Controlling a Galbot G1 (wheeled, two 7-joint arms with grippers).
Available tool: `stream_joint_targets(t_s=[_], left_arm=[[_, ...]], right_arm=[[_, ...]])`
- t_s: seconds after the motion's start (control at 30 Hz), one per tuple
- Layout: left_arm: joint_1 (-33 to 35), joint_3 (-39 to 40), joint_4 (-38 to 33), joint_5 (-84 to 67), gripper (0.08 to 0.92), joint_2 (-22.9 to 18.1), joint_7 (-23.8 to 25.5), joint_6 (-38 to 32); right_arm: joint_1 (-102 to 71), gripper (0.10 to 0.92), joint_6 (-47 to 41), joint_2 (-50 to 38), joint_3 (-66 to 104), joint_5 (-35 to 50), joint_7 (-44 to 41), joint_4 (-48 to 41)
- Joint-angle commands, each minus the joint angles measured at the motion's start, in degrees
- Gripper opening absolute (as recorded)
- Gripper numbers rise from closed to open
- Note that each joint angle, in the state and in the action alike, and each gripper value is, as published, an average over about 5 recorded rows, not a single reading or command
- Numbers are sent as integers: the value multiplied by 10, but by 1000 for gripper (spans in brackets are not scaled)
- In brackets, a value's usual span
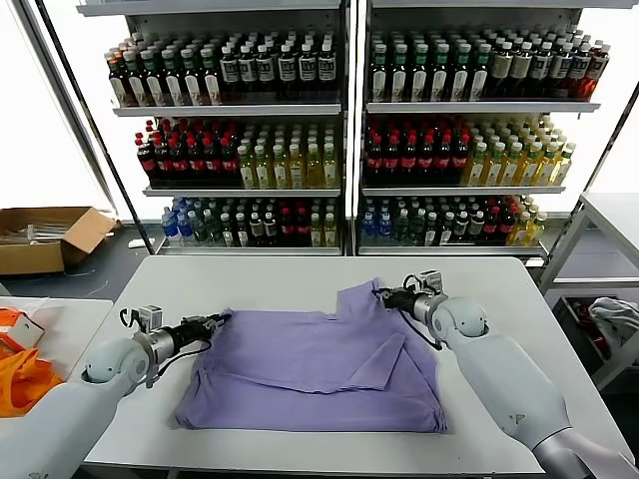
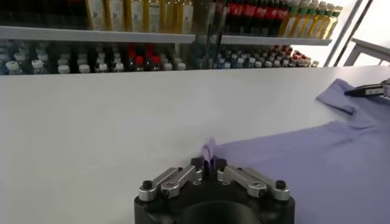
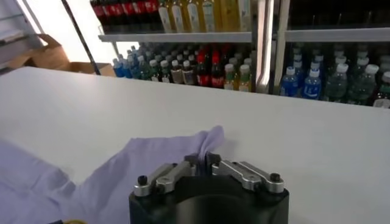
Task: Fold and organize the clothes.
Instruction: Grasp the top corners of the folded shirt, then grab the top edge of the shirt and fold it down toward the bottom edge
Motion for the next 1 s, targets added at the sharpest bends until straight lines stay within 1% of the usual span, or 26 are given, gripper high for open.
stream_joint_targets(t_s=[0.03,0.2,0.47,0.73,0.87,1.0], left_arm=[[13,-17,-32,-18,88,4,-33,-18],[36,-47,-89,-38,84,17,-50,-21],[107,-89,-192,-49,84,50,-82,-34],[196,-150,-265,-53,84,80,-102,-35],[246,-189,-302,-61,84,103,-111,-34],[299,-232,-339,-64,84,111,-130,-19]], right_arm=[[-22,106,5,-8,25,59,30,78],[-68,105,3,-28,49,86,44,145],[-160,105,8,-82,99,118,70,287],[-294,105,12,-129,184,148,96,406],[-365,105,10,-135,233,151,99,452],[-435,105,7,-132,289,151,100,502]])
